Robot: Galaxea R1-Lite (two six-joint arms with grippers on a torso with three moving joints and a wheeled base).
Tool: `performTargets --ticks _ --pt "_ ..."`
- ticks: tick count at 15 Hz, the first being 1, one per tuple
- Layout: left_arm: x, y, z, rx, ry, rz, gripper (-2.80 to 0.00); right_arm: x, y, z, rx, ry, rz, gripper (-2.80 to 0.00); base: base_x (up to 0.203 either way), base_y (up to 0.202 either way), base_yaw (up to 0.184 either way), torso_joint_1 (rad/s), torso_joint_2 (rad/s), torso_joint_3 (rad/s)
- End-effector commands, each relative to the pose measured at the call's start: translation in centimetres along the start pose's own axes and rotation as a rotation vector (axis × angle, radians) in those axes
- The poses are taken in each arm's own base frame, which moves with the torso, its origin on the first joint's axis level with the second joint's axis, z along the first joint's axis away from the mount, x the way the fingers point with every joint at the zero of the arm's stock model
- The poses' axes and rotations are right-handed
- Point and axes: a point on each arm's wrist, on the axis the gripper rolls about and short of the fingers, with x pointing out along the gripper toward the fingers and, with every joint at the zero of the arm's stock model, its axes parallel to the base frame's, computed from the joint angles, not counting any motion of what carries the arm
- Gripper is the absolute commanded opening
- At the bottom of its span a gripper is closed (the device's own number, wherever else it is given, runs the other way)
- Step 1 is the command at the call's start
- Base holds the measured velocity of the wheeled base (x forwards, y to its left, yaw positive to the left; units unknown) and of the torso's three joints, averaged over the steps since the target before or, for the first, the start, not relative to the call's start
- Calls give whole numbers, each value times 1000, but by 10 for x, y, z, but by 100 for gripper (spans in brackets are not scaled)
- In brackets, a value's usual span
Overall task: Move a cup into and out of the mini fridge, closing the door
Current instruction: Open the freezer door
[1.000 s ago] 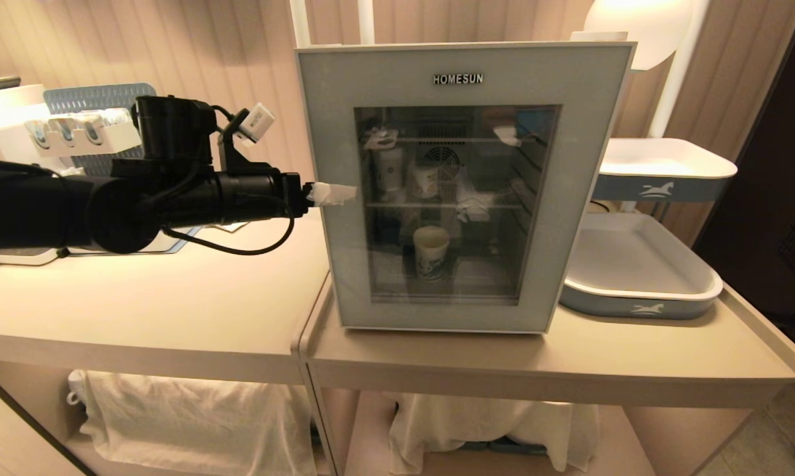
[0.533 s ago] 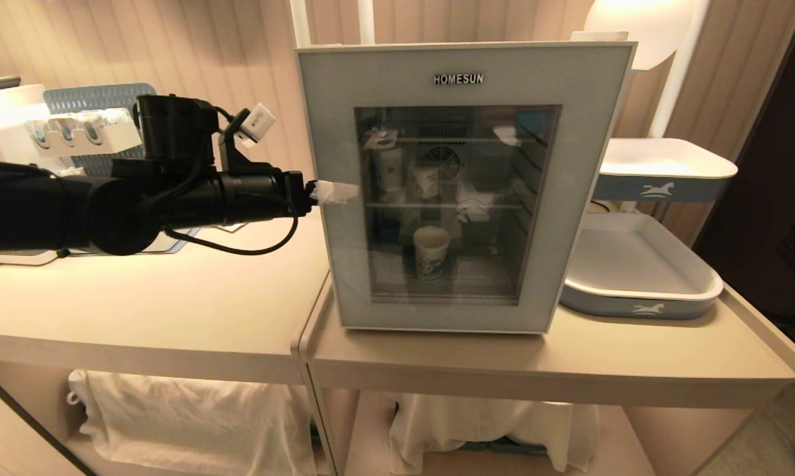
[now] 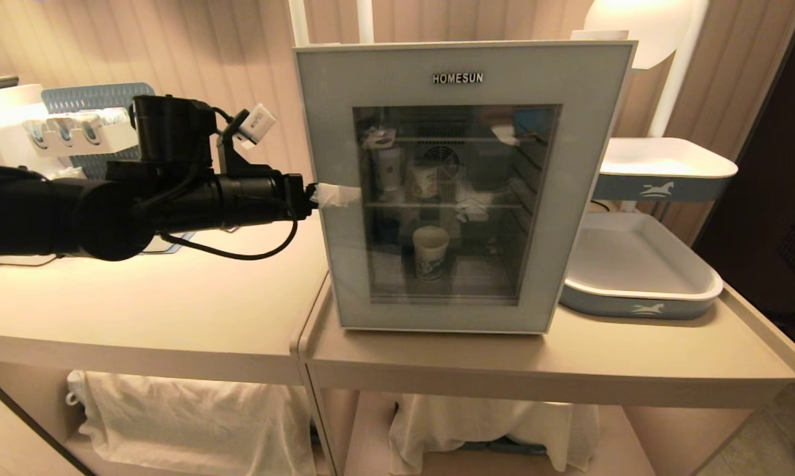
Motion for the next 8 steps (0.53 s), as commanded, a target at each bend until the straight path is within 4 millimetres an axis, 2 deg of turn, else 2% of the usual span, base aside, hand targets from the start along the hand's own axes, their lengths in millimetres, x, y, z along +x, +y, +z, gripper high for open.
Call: performTargets --ticks 1,5,8 --pt "-3 -3 2 -6 -5 -4 0 0 0 0 -1 -1 1 -280 0 0 0 0 0 0" --pt "-2 -5 1 -6 -10 6 0 0 0 0 -1 2 1 -280 0 0 0 0 0 0" --pt "-4 -12 0 -8 -6 -8 0 0 0 0 -1 -1 1 -280 0 0 0 0 0 0"
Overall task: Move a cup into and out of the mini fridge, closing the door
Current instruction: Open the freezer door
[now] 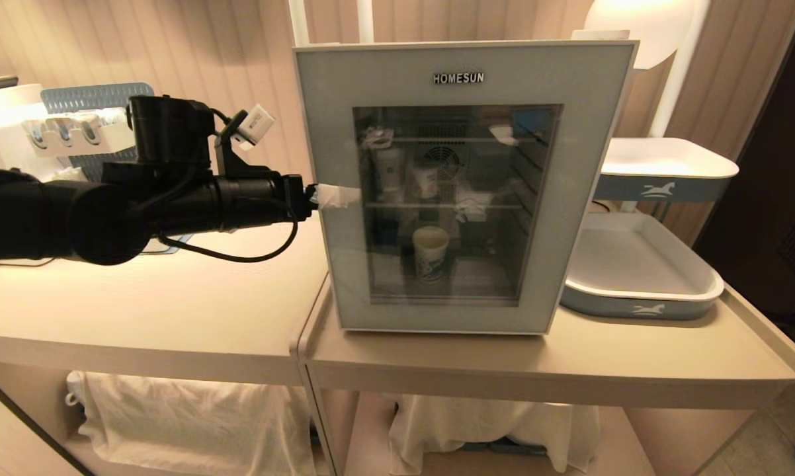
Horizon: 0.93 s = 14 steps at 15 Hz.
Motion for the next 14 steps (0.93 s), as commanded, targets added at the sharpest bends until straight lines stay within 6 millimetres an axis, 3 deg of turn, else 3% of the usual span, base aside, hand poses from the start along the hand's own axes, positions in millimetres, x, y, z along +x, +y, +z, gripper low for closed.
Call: performTargets --ticks 1,8,14 --pt "-2 -9 2 -2 -5 -23 0 0 0 0 -1 0 1 -280 0 0 0 0 0 0" --pt "-16 -26 4 -16 -9 -43 0 0 0 0 -1 0 1 -280 0 0 0 0 0 0" --pt "-45 -42 -4 -24 0 -42 0 0 0 0 -1 1 1 -280 0 0 0 0 0 0"
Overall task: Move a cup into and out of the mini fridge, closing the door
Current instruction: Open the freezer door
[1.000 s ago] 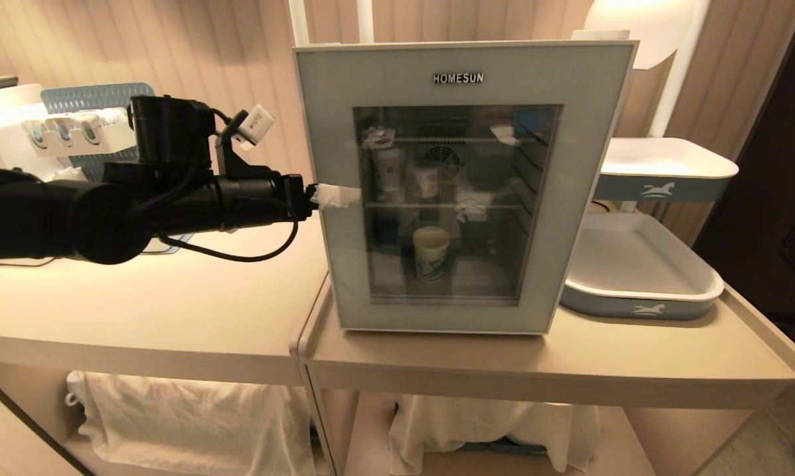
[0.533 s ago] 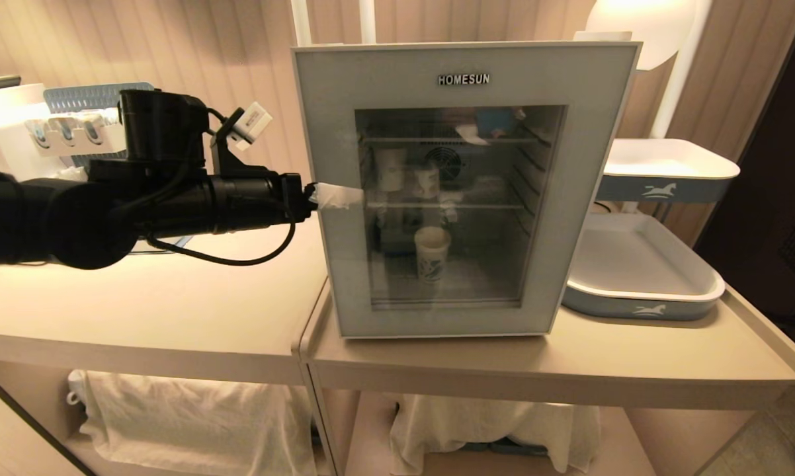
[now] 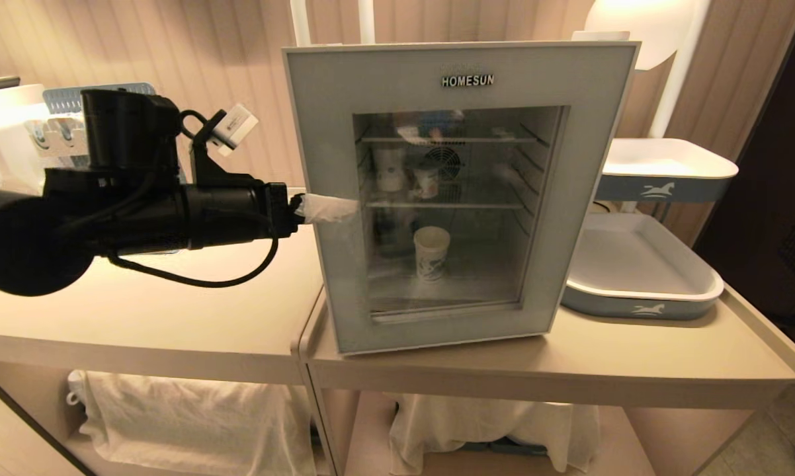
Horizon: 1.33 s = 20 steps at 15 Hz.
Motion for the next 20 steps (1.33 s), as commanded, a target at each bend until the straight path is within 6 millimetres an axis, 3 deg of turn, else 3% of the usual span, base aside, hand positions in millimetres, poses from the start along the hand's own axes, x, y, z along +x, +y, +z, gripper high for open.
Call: performTargets --ticks 1,11,13,14,20 --pt "-16 -11 1 8 -16 0 0 0 0 0 0 0 1 -280 0 0 0 0 0 0" --pt "-89 -53 -35 -29 53 12 0 0 0 0 0 -1 1 -280 0 0 0 0 0 0" --pt "-104 -54 -43 -36 47 46 0 0 0 0 0 -1 1 -280 0 0 0 0 0 0" --pt "-111 -52 -44 -37 34 73 -280 0 0 0 0 1 1 -280 0 0 0 0 0 0" --pt "-114 -31 -40 28 25 196 -280 0 0 0 0 1 1 -280 0 0 0 0 0 0"
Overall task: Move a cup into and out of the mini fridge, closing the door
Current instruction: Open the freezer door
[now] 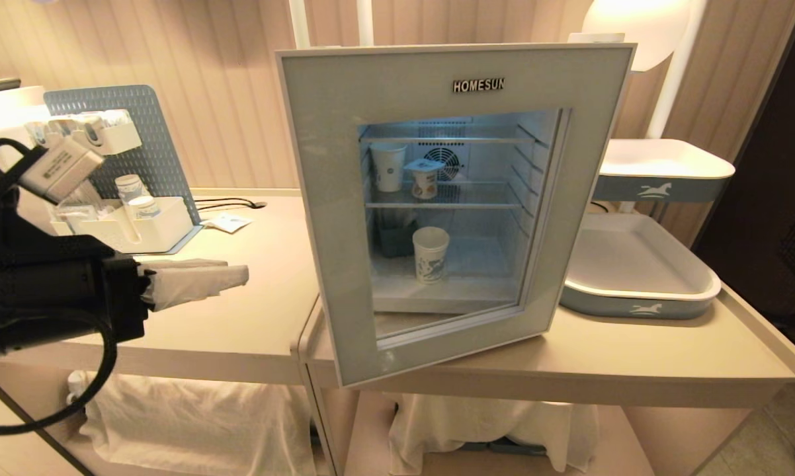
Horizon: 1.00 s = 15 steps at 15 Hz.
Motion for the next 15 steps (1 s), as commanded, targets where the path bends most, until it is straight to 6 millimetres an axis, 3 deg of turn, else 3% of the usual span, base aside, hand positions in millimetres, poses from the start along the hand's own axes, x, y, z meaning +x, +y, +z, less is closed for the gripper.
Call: performTargets --ticks 1,4,9,15 --pt "11 11 5 1 9 55 -280 0 0 0 -1 1 0 -280 0 0 0 0 0 0" --pt "36 31 18 80 19 193 -280 0 0 0 -1 -1 0 -280 0 0 0 0 0 0" --pt "80 59 36 167 12 249 -280 0 0 0 -1 1 0 -280 0 0 0 0 0 0" --pt "142 67 50 203 -39 317 -280 0 0 0 -1 1 0 -280 0 0 0 0 0 0"
